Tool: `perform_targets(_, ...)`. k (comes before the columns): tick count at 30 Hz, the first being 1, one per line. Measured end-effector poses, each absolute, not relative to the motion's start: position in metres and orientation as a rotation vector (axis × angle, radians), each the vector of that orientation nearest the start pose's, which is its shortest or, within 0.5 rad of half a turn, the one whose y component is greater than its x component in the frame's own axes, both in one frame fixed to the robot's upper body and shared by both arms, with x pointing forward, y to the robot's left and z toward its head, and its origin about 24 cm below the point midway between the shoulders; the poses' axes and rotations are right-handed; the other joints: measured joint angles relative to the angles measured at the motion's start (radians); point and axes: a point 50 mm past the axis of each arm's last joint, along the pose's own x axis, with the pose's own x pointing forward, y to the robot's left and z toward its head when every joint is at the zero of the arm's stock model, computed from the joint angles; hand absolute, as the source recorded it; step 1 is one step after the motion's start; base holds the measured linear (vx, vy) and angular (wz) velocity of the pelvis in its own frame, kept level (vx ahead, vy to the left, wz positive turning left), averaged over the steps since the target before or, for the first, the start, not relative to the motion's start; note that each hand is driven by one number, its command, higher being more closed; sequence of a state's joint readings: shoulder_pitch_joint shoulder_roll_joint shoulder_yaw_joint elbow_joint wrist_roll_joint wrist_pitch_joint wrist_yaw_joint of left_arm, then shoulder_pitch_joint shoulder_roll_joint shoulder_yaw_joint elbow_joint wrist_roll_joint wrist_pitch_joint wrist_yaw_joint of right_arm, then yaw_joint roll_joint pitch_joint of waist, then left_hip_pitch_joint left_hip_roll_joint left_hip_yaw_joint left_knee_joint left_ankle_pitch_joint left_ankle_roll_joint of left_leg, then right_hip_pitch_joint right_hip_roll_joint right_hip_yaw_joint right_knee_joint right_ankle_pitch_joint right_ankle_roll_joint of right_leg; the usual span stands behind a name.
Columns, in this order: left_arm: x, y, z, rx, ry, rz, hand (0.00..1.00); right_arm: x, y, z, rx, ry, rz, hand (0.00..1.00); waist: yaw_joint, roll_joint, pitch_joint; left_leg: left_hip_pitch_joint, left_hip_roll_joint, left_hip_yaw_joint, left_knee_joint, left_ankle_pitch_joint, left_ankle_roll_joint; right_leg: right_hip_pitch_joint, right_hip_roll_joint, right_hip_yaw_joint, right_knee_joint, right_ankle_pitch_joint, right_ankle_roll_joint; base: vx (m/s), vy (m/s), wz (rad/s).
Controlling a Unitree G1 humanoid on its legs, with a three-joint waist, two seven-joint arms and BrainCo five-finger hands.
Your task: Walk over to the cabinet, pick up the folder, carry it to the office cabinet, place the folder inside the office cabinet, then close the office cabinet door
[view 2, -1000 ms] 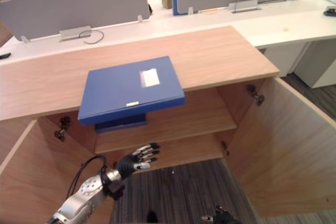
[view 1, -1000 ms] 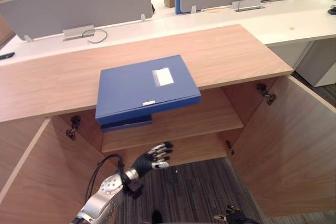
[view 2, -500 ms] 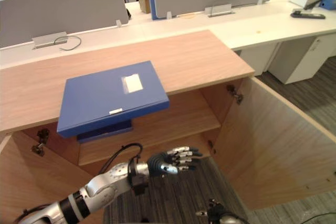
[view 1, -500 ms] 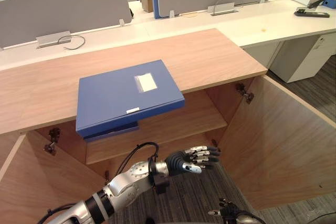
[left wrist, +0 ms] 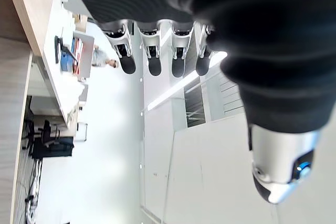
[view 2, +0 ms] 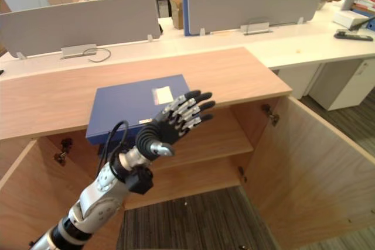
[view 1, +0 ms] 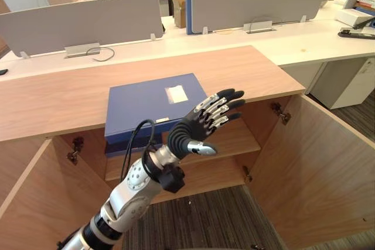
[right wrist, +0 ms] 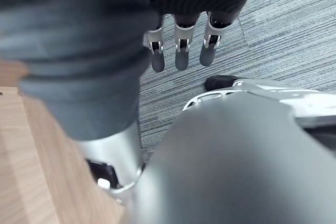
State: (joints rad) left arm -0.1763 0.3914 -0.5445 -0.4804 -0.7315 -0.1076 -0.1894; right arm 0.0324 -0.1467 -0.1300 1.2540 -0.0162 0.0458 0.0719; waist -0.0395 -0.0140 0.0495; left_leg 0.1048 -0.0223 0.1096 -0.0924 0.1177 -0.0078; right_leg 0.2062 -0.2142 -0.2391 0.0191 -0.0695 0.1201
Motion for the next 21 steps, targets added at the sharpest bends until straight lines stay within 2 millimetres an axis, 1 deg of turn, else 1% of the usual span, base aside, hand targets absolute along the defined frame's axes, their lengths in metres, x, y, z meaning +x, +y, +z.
perform_targets(3, 0.205, 0.066, 0.163, -0.422, -0.432, -0.921, 0.0, 0.063, -0.215, -0.171, 0.004, 1.323, -0.148, 0.0, 0.004, -0.001, -0.002, 0.0, 0.001, -0.007, 0.0, 0.007, 0.0, 0.001, 0.001, -0.003, 0.005, -0.003, 0.0, -0.05, -0.002, 0.07)
perform_targets(7, 0.203, 0.087, 0.174, -0.433, -0.516, -0.814, 0.0, 0.059, -0.215, -0.172, 0.023, 1.331, -0.161, 0.0, 0.009, -0.003, -0.004, 0.0, 0.004, -0.01, 0.0, 0.011, 0.0, 0.002, 0.003, -0.005, 0.005, -0.003, 0.001, -0.04, 0.001, 0.02)
perform_targets(9, 0.2, 0.099, 0.181, -0.4, -0.587, -0.712, 0.0, 0.057, -0.215, -0.172, 0.034, 1.335, -0.17, 0.0, 0.021, -0.008, -0.006, 0.001, 0.008, -0.011, 0.0, 0.012, 0.0, 0.004, 0.004, -0.006, 0.006, -0.001, 0.003, -0.01, -0.004, 0.02)
perform_targets(10, 0.199, 0.107, 0.185, -0.359, -0.639, -0.628, 0.0, 0.054, -0.215, -0.173, 0.052, 1.338, -0.186, 0.0, 0.031, -0.011, -0.007, 0.002, 0.008, -0.014, 0.0, 0.013, 0.0, 0.008, 0.005, -0.009, 0.007, -0.001, 0.003, -0.02, -0.01, 0.11)
perform_targets(11, 0.198, 0.115, 0.188, -0.282, -0.692, -0.508, 0.0, 0.051, -0.214, -0.173, 0.067, 1.342, -0.2, 0.0, 0.035, -0.016, -0.005, 0.006, 0.008, -0.021, 0.0, 0.014, 0.0, 0.018, 0.005, -0.017, 0.005, -0.001, 0.003, -0.01, -0.009, 0.15)
perform_targets(12, 0.199, 0.12, 0.189, -0.242, -0.714, -0.447, 0.0, 0.05, -0.213, -0.173, 0.07, 1.345, -0.202, 0.0, 0.035, -0.018, -0.006, 0.007, 0.007, -0.026, 0.0, 0.015, 0.0, 0.022, 0.005, -0.022, 0.005, -0.001, 0.003, -0.02, -0.013, 0.18)
perform_targets(13, 0.199, 0.126, 0.19, -0.146, -0.745, -0.335, 0.0, 0.049, -0.212, -0.174, 0.069, 1.347, -0.205, 0.0, 0.036, -0.021, -0.007, 0.006, 0.007, -0.032, 0.0, 0.017, -0.001, 0.024, 0.006, -0.027, 0.005, -0.001, 0.003, -0.03, -0.01, 0.15)
perform_targets(14, 0.199, 0.134, 0.19, 0.005, -0.775, -0.172, 0.0, 0.049, -0.213, -0.174, 0.061, 1.347, -0.216, 0.0, 0.036, -0.023, -0.006, 0.004, 0.009, -0.035, 0.0, 0.018, -0.002, 0.023, 0.007, -0.03, 0.006, -0.002, 0.002, -0.04, -0.006, 0.11)
perform_targets(15, 0.199, 0.136, 0.189, 0.067, -0.785, -0.116, 0.0, 0.048, -0.212, -0.174, 0.058, 1.348, -0.22, 0.0, 0.037, -0.024, -0.005, 0.004, 0.009, -0.036, 0.0, 0.019, -0.002, 0.023, 0.008, -0.03, 0.005, -0.004, -0.001, -0.05, 0.001, 0.06)
perform_targets(17, 0.197, 0.138, 0.19, 0.275, -0.833, 0.033, 0.0, 0.047, -0.211, -0.174, 0.047, 1.348, -0.237, 0.0, 0.04, -0.031, -0.006, 0.004, 0.012, -0.036, 0.0, 0.018, -0.004, 0.022, 0.009, -0.03, 0.004, -0.005, -0.001, -0.06, 0.006, 0.0)
perform_targets(18, 0.197, 0.139, 0.189, 0.35, -0.851, 0.085, 0.0, 0.046, -0.211, -0.174, 0.043, 1.347, -0.243, 0.0, 0.039, -0.032, -0.006, 0.003, 0.012, -0.035, -0.001, 0.018, -0.006, 0.021, 0.01, -0.029, 0.003, -0.005, -0.002, -0.05, 0.007, -0.01)
perform_targets(19, 0.197, 0.139, 0.188, 0.386, -0.857, 0.11, 0.0, 0.046, -0.21, -0.174, 0.042, 1.346, -0.246, 0.0, 0.038, -0.033, -0.006, 0.003, 0.012, -0.034, -0.001, 0.018, -0.006, 0.021, 0.01, -0.029, 0.003, -0.005, -0.002, -0.04, 0.01, -0.02)
perform_targets(20, 0.201, 0.139, 0.183, 0.475, -0.853, 0.167, 0.0, 0.046, -0.21, -0.174, 0.036, 1.344, -0.254, 0.0, 0.035, -0.034, -0.006, 0.003, 0.012, -0.033, -0.001, 0.018, -0.007, 0.02, 0.009, -0.027, 0.003, -0.005, -0.002, -0.04, 0.014, -0.02)
perform_targets(21, 0.204, 0.139, 0.179, 0.507, -0.843, 0.179, 0.0, 0.047, -0.21, -0.174, 0.033, 1.343, -0.258, 0.0, 0.035, -0.035, -0.006, 0.004, 0.012, -0.032, -0.001, 0.018, -0.007, 0.02, 0.009, -0.027, 0.003, -0.005, -0.002, -0.03, 0.013, -0.02)
